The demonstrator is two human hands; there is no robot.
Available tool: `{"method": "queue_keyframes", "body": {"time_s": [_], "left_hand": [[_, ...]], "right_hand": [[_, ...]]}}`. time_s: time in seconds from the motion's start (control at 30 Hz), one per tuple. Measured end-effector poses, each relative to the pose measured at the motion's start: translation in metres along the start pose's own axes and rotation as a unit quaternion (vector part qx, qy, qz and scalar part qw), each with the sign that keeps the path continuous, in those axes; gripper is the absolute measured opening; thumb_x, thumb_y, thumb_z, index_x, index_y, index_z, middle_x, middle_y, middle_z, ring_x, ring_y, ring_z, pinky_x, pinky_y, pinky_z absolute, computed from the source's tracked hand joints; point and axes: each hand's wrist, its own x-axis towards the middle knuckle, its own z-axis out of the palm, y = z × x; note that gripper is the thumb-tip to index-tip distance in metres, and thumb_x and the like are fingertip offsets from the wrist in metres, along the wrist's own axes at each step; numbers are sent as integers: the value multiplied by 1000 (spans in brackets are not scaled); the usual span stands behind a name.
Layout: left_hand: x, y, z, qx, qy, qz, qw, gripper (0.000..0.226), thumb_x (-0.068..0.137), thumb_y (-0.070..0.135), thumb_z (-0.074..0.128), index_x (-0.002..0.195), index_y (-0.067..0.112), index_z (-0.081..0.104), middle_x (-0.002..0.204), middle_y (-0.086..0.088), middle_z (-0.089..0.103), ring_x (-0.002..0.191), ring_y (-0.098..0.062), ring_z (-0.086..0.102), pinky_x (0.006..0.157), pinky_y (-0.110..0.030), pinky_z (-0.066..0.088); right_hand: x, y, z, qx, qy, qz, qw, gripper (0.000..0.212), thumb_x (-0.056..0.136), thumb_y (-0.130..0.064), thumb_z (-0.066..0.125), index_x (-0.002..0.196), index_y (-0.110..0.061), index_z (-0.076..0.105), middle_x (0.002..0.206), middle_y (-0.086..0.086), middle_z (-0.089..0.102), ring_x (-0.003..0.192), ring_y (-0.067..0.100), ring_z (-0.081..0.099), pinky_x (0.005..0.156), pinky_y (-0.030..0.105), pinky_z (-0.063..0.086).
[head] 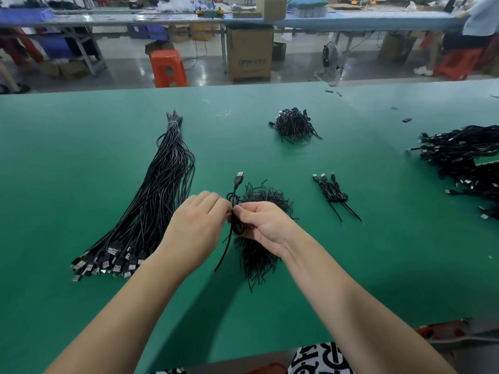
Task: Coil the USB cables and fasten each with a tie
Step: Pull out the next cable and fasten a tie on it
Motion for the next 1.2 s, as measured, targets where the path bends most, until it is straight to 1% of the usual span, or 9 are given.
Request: {"method": "queue_keyframes", "body": {"time_s": [0.2, 0.33, 0.43, 0.5, 0.6, 0.67, 0.87, 1.03, 1.2], "left_hand": [[-2, 0, -2, 29, -19, 1, 999, 8, 93, 10, 59, 87, 6, 64, 80, -8, 60, 72, -32, 58, 65, -45, 49], [0, 1, -3, -89, -46, -177, 979, 4, 95, 11, 62, 94, 9, 64, 86, -3, 63, 76, -26, 60, 71, -39, 50], [1, -3, 3, -208, -61, -319, 923, 8, 97, 20, 59, 90, 19, 62, 80, 7, 62, 71, -10, 57, 67, -25, 45], [3, -4, 6, -251, -64, -347, 901, 16, 98, 20, 60, 83, 24, 58, 71, 9, 60, 62, -3, 52, 57, -15, 36], [6, 1, 5, -250, -63, -327, 909, 13, 98, 18, 59, 86, 22, 57, 77, 10, 61, 68, -3, 54, 61, -15, 38], [5, 5, 5, -176, -50, -265, 947, 4, 98, 14, 57, 94, 14, 59, 87, 3, 62, 81, -17, 59, 72, -31, 46], [1, 2, 5, 7, -22, -21, 1000, 21, 79, -8, 66, 89, 9, 59, 80, -7, 56, 73, -32, 56, 68, -40, 39], [-2, 5, 3, -81, -12, -74, 994, 6, 89, 6, 55, 89, 10, 59, 83, -5, 59, 77, -26, 54, 71, -36, 36], [-3, -2, 0, -201, -18, -228, 953, 4, 97, 7, 57, 95, 11, 59, 89, 3, 58, 83, -15, 54, 74, -27, 40]], "right_hand": [[2, 2, -4, 11, -23, 35, 999, 17, 89, -25, 71, 98, -10, 76, 89, 5, 72, 74, 13, 64, 70, 29, 57], [1, 0, -8, -199, 32, -101, 974, 34, 98, -8, 62, 125, -30, 64, 116, 7, 68, 88, 17, 65, 82, 35, 59], [0, -5, -10, -375, 39, -237, 895, 49, 90, -11, 72, 117, -49, 62, 138, -11, 53, 94, 9, 59, 72, 21, 49], [2, -5, -8, -346, 25, -240, 907, 39, 87, -16, 77, 108, -47, 69, 134, -17, 59, 96, 3, 60, 72, 13, 44], [8, -4, -4, -263, 64, -204, 941, 15, 92, -16, 72, 97, -29, 77, 85, -14, 72, 73, 4, 63, 75, 18, 47], [7, -6, -4, -277, 90, -184, 939, 16, 96, -26, 67, 83, -32, 74, 63, -11, 62, 55, 2, 53, 61, 17, 43], [5, -5, 2, -247, 100, -89, 960, 25, 99, -35, 62, 94, -13, 73, 57, 8, 52, 53, 19, 44, 53, 26, 37], [2, -6, 4, -213, 42, -79, 973, 13, 101, -29, 60, 113, -24, 59, 65, 4, 70, 50, 13, 52, 47, 21, 40], [-1, -5, 6, -193, -27, -114, 974, 30, 99, 1, 49, 114, -23, 60, 86, 2, 68, 77, 13, 62, 70, 31, 54]]}}
